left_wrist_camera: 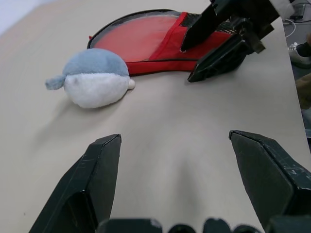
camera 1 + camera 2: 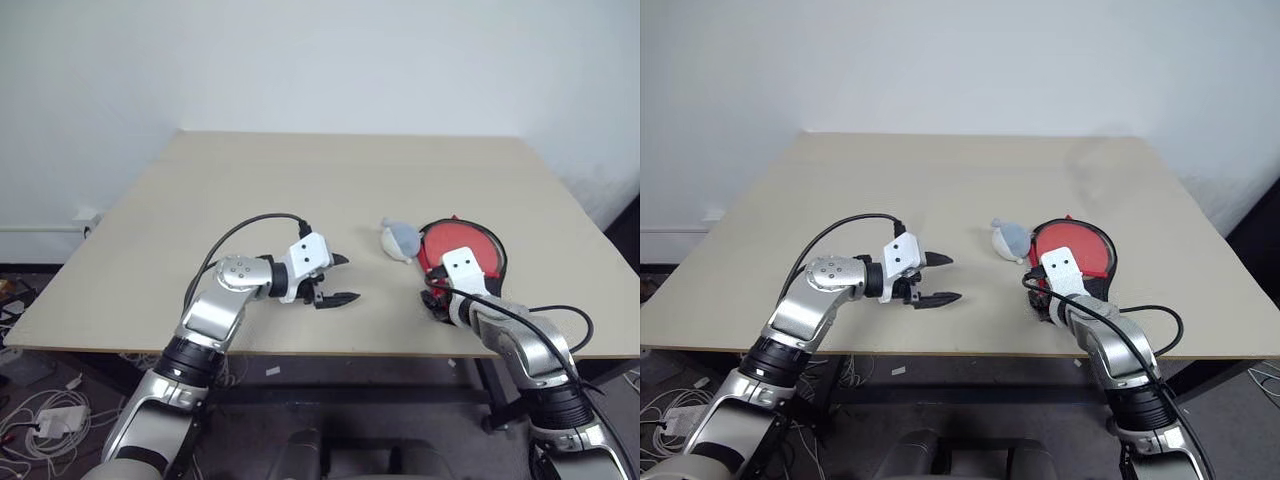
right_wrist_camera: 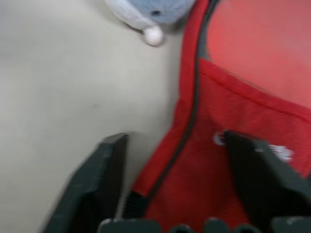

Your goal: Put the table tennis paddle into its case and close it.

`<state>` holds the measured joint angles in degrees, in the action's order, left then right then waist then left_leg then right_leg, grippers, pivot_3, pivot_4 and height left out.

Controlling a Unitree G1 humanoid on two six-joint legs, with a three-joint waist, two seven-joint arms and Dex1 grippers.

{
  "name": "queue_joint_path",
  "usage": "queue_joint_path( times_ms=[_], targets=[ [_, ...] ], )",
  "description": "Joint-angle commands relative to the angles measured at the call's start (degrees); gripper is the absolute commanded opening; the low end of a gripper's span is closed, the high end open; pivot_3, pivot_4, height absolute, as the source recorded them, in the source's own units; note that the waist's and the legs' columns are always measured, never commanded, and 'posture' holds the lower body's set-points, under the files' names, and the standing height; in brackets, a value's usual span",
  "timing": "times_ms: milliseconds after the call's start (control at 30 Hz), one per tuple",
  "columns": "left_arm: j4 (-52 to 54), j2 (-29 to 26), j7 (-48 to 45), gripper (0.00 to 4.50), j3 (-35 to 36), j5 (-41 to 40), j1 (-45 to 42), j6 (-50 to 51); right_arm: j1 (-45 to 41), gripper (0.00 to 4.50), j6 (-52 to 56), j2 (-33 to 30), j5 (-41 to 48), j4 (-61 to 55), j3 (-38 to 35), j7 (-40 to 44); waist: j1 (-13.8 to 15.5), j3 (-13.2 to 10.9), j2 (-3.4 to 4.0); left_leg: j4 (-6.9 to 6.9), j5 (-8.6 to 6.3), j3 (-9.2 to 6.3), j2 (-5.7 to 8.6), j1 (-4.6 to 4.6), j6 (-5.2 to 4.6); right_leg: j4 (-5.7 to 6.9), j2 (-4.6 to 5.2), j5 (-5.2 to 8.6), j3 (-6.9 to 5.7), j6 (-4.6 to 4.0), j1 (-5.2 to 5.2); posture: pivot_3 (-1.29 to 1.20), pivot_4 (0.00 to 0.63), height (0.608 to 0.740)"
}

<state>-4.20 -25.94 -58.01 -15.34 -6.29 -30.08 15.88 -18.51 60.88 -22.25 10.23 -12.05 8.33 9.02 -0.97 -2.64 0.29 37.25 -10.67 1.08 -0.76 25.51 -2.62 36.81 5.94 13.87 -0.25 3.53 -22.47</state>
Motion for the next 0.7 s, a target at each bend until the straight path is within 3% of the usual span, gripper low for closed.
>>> queue_joint_path(
  times_ms=[33,100,333,467,700],
  targets=[
    [2.3,0.5,0.4,3.79,0.5,-0.5,-2.5,-0.4,-0.5,1.82,2.0,-0.9,-1.5,1.0,0.8,0.6,0.0,0.0,-0.01,0.01,0.0,-0.01,0.0,0.0,0.0,0.0,0.0,0.0,0.0,0.0,0.01,0.0,0.0,0.716],
    [2.7,0.4,0.3,3.79,0.8,-0.7,-2.6,-0.2,-0.8,1.15,2.5,-1.3,-1.7,1.2,1.6,1.4,0.0,0.0,-0.01,0.03,0.0,-0.02,0.0,0.0,0.0,0.0,0.0,0.02,-0.02,0.1,0.02,0.0,0.0,0.716],
    [3.7,0.0,1.1,3.79,1.6,-0.9,-2.1,0.4,-2.6,1.15,5.7,-0.9,-2.3,4.0,1.6,2.5,-0.1,0.0,-0.04,0.05,0.0,-0.04,-0.02,-0.01,0.0,0.0,0.0,0.03,-0.03,0.18,0.02,0.0,0.0,0.716],
    [4.6,-0.2,1.6,3.79,1.7,-1.1,-1.6,1.1,-3.7,0.03,6.6,0.1,-1.5,5.1,0.2,2.9,-0.1,0.1,-0.15,0.06,0.0,-0.05,-0.02,-0.02,0.0,0.0,0.0,0.01,-0.05,0.16,0.04,0.0,0.0,0.716],
    [4.9,-0.9,2.2,3.79,2.3,-1.7,-1.7,2.1,-5.3,0.03,6.9,0.8,-0.7,5.2,-2.5,4.3,-0.3,0.1,-0.18,0.06,-0.01,-0.05,-0.04,-0.03,0.01,0.0,-0.01,0.0,-0.06,0.19,0.04,0.0,0.0,0.716]
  ],
)
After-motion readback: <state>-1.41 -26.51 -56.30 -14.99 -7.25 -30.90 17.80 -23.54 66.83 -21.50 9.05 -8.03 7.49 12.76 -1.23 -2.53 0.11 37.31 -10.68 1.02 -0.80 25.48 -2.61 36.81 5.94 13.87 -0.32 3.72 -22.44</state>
